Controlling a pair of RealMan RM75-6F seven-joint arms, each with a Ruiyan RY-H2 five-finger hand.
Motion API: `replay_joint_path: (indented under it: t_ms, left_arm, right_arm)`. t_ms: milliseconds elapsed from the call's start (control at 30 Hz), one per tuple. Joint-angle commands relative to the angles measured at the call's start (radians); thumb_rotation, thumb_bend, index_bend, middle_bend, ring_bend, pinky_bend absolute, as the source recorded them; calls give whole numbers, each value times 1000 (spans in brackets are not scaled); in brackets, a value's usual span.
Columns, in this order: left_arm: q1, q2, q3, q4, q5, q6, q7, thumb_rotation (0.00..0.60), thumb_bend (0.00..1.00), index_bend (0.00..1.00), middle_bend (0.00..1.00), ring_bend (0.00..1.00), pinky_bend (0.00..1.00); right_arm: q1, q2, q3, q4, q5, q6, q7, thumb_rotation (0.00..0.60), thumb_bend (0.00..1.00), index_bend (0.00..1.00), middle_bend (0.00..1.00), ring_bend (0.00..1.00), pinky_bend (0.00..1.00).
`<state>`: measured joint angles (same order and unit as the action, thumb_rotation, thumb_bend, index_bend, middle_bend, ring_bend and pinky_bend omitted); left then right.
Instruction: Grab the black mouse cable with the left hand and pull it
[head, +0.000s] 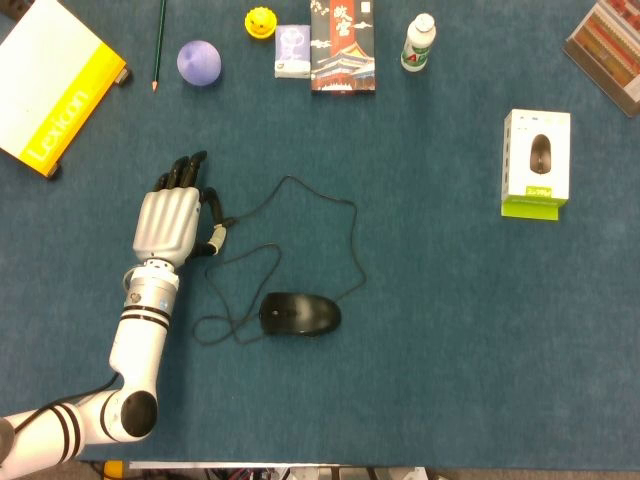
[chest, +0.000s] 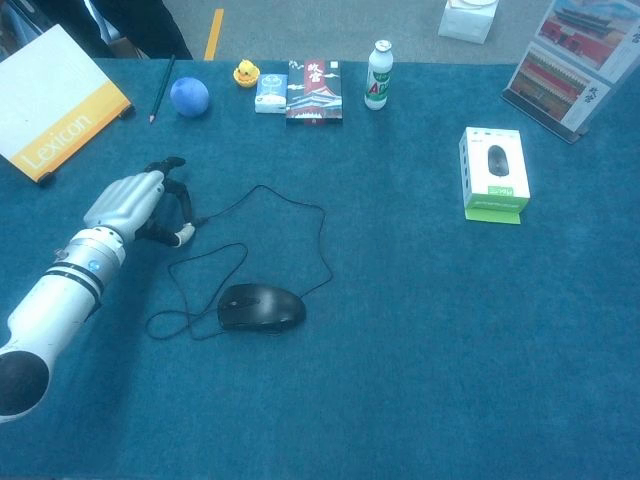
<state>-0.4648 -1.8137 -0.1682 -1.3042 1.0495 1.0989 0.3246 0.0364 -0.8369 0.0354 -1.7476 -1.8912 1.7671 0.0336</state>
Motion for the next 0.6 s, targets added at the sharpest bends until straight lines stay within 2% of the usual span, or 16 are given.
replay_joint_path:
  t_ms: [33, 600]
  left_arm:
    - [-1, -1, -1, 2, -2, -3, 1, 575, 343, 557, 45, 21, 141]
    - [5, 20, 5, -35, 33, 31, 2, 570, 356, 566, 47, 20, 141]
  right_arm:
    - [0, -1, 0, 1, 1, 0, 1, 600, 198, 341, 263, 176, 297]
    - [1, -5, 2, 5, 2, 5, 9, 600, 198, 341, 263, 176, 297]
